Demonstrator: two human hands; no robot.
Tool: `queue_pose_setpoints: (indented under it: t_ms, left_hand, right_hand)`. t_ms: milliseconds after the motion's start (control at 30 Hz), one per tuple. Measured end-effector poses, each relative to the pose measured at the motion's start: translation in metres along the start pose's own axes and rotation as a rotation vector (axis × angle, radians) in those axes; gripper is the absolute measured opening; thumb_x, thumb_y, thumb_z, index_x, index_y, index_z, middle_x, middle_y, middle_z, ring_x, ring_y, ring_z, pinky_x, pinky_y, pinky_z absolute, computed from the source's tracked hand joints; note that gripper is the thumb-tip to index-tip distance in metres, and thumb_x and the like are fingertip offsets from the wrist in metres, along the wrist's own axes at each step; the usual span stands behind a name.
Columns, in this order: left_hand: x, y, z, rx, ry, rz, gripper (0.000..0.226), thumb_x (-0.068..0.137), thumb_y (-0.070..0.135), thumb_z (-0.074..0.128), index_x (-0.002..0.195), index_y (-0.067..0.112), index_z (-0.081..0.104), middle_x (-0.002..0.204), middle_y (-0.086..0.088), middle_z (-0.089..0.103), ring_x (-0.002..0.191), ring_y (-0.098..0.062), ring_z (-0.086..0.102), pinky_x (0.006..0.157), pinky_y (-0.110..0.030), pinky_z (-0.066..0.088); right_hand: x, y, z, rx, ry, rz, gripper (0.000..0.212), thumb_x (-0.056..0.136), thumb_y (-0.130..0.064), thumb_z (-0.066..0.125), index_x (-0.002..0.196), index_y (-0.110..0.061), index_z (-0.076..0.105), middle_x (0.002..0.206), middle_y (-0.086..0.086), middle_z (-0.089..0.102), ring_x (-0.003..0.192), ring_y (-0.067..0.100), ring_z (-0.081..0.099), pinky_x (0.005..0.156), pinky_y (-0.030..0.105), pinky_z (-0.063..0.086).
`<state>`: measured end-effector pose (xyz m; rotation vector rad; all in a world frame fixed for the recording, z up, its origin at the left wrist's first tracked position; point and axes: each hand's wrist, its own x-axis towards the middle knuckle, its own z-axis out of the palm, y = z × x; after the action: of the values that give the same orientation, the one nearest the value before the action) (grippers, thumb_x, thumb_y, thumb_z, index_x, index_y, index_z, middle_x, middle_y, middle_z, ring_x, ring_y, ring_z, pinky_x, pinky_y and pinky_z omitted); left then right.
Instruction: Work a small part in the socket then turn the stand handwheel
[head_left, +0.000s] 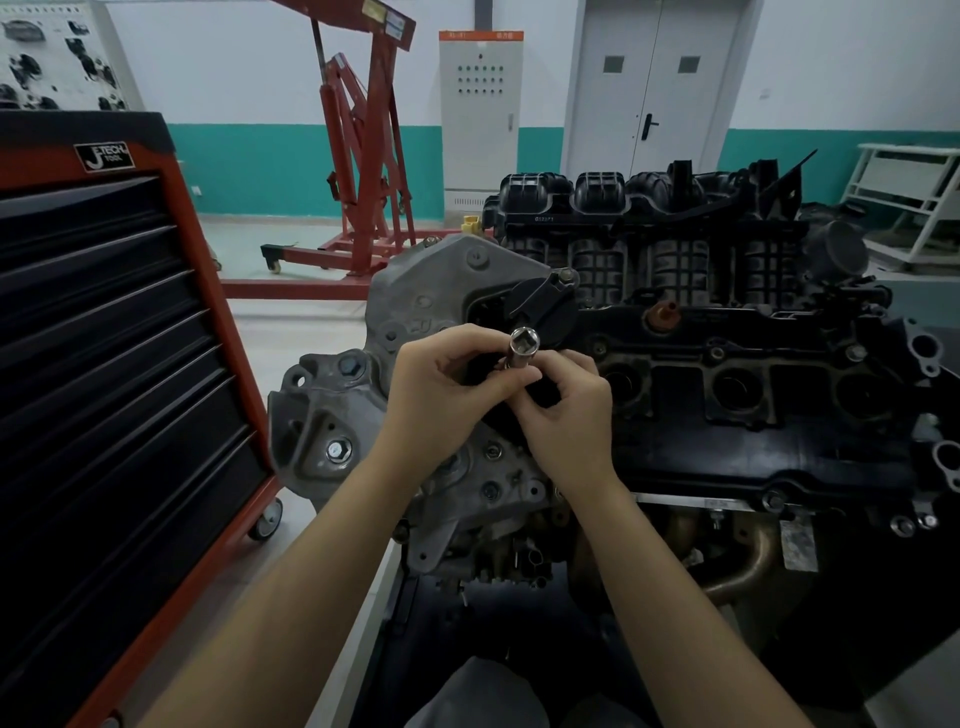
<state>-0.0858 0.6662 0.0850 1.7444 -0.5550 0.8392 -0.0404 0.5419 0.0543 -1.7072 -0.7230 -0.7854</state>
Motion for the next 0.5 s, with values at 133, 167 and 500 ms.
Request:
queue_pose_setpoints:
  t_ms: [133,167,500]
  left_hand:
    - [-0.0007,-0.0028,-0.001,-0.025,-0.035,-0.028,0.019,0.081,-0.003,0.071,0.099,0.003,0.071,0.097,-0.013,0.073,0.095,-0.026,0.07,0.089,-0.043,0.056]
    - [-0.0003,-0.0027,-0.0012,-0.023,-0.055,-0.025,0.02,0.082,-0.003,0.07,0.101,0.002,0.071,0.099,-0.013,0.072,0.096,-0.026,0.069,0.089,-0.042,0.055]
    - [0.0,-0.0027,0.0003,-0.001,-0.046,-0.022,0.017,0.08,0.001,0.073,0.097,0.007,0.074,0.095,-0.002,0.074,0.093,-0.016,0.071,0.085,-0.029,0.055]
  right_hand:
    - [0.0001,0.002,0.0002,-0.031,-0.043,-0.037,0.019,0.085,-0.014,0.064,0.101,-0.008,0.072,0.089,-0.008,0.068,0.09,-0.005,0.054,0.091,0.038,0.046]
    - [-0.0001,0.0026,0.0004,-0.025,-0.039,-0.023,0.019,0.085,-0.012,0.064,0.1,-0.007,0.072,0.087,-0.006,0.068,0.09,0.001,0.055,0.088,0.041,0.047]
    - [0.0001,-0.0002,0.0003,-0.011,-0.028,0.009,0.022,0.081,-0.02,0.067,0.1,-0.011,0.073,0.089,-0.007,0.07,0.092,0.004,0.053,0.087,0.041,0.048]
